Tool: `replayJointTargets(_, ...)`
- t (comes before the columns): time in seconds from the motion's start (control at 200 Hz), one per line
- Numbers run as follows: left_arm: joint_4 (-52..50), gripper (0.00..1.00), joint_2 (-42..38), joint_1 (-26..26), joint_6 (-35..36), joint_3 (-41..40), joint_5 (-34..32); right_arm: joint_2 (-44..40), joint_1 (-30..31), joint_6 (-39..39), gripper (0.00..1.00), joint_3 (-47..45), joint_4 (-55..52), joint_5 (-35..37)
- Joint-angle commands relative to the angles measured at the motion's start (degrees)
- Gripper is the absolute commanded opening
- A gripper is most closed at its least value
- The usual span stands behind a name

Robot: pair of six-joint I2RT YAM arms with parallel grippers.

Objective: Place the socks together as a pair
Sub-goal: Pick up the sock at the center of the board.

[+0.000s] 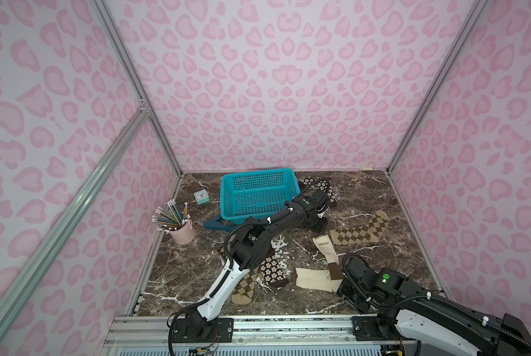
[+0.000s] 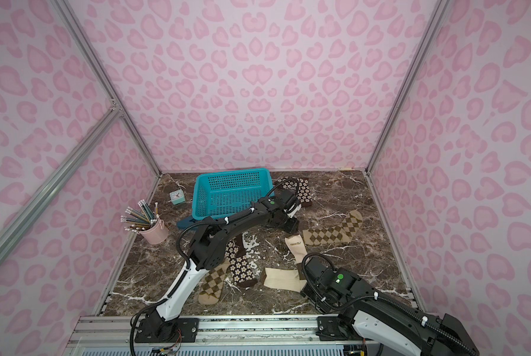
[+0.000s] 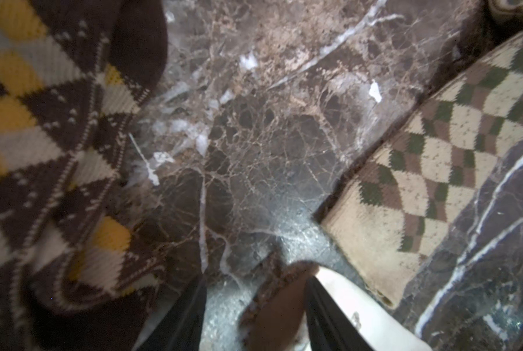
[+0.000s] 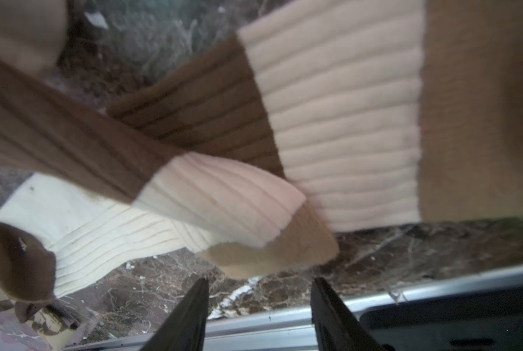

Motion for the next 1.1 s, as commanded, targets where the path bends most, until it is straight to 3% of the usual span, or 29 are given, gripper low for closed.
replayJointTargets(0.0, 1.0, 0.53, -0.8, -0.2, 1.0, -1.6, -0.4, 0.5, -1.0, -0.2, 0.58, -0.1, 1.2, 1.1)
replayJointTargets(0.205, 3.5, 0.54, -5.4, -0.3, 1.1, -8.7, -0.8, 1.4, -2.4, -1.4, 0.56, 0.0, 2.4, 1.2)
replayJointTargets(0.68, 8.5, 0.75, -16.0, 1.0, 0.2, -17.8, 3.1, 4.7, -4.7, -4.4, 0.46, -0.3, 3.5, 2.6)
replayJointTargets(0.805, 9.6, 0.75, -16.5, 0.9, 1.4, -19.4, 5.3, 6.1, -4.7, -5.1, 0.36, 0.2, 3.4, 2.7)
replayJointTargets(0.865, 10.2, 0.75, -16.6, 0.8, 2.1, -20.3, 5.6, 6.2, -4.7, -5.5, 0.27, 0.6, 2.8, 3.3)
replayJointTargets(0.99, 10.2, 0.74, -16.2, 0.4, 3.6, -20.8, 2.5, 6.2, -4.9, -6.3, 0.09, 0.7, 2.5, 3.4)
replayJointTargets(1.095, 9.5, 0.72, -15.2, 0.3, 4.3, -20.2, -0.4, 6.4, -4.9, -7.0, 0.05, 0.9, 2.2, 3.3)
